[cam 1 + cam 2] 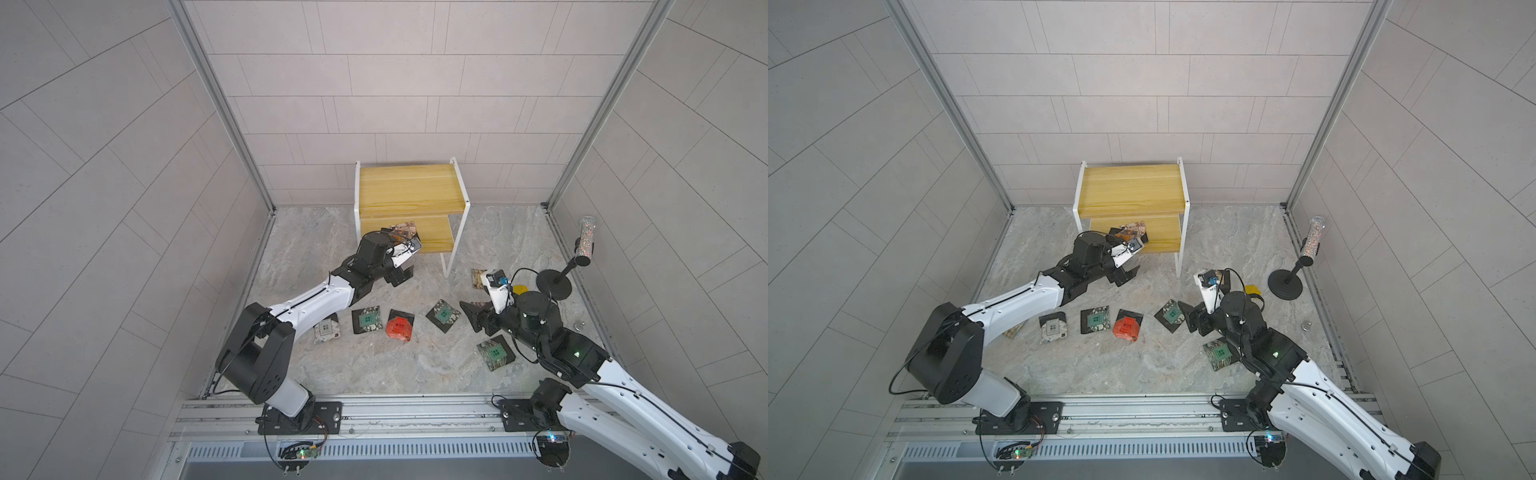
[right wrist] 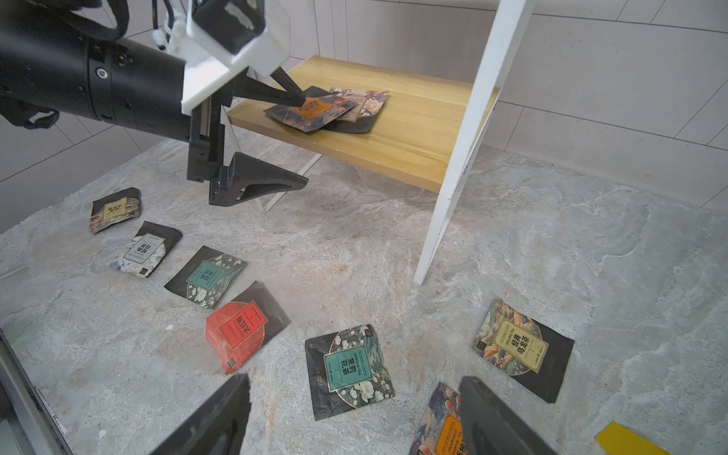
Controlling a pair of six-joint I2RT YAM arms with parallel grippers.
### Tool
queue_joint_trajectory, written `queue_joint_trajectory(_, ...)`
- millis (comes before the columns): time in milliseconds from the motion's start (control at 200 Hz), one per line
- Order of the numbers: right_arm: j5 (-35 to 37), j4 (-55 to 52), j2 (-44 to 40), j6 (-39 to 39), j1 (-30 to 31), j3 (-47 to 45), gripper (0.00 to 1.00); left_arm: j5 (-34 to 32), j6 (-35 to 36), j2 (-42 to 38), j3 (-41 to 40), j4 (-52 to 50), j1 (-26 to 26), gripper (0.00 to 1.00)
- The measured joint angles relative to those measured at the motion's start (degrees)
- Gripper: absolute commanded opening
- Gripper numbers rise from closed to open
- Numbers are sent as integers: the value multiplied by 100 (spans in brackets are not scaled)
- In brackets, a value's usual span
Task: Remove the tea bags from the shelf
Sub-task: Pick up the tea bag from the shelf.
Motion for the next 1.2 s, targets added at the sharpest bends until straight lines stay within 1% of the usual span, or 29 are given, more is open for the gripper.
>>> queue_joint_trajectory(220, -4, 0, -48, 0, 0, -13, 87, -72, 7, 216, 131, 94, 35, 96)
queue_joint_trajectory(340, -7, 0, -48, 2, 0, -13, 86, -129, 4, 317, 188, 114, 72, 88)
queue_joint_trajectory(410, -7, 0, -48, 2, 0, -15, 86, -146, 4, 332, 201, 111, 90, 85)
queue_joint_trajectory(495, -7, 0, -48, 4, 0, -15, 86, -144, -11, 332, 203, 111, 101, 79)
queue_joint_trajectory(545, -9, 2, -48, 11, 0, -17, 87, -149, 4, 332, 203, 109, 111, 77)
queue_joint_trajectory(610, -9, 2, -48, 20, 0, -26, 86, -144, 2, 332, 203, 107, 116, 70)
queue_joint_trajectory(680, -9, 7, -48, 20, 0, -46, 86, -136, 9, 332, 203, 114, 116, 67)
queue_joint_trajectory(740, -9, 4, -48, 22, 0, -72, 87, -142, 20, 330, 203, 122, 116, 60)
queue_joint_trajectory(811, -9, 4, -48, 22, 0, -94, 87, -138, 28, 315, 203, 125, 116, 58)
queue_joint_trajectory(946, -9, 9, -48, 24, 0, -96, 87, -122, 46, 280, 203, 96, 116, 53)
queue_joint_trajectory(996, -9, 9, -48, 24, 0, -96, 86, -122, 42, 264, 203, 81, 116, 47)
queue_joint_trajectory(1051, -9, 24, -48, 26, 0, -105, 87, -118, 70, 243, 203, 48, 116, 45)
queue_joint_trajectory(1106, -9, 42, -48, 28, 0, -109, 86, -107, 55, 203, 201, 11, 116, 39)
queue_joint_trajectory(1201, -9, 83, -48, 42, 0, -111, 86, -96, 48, 157, 201, -52, 116, 35)
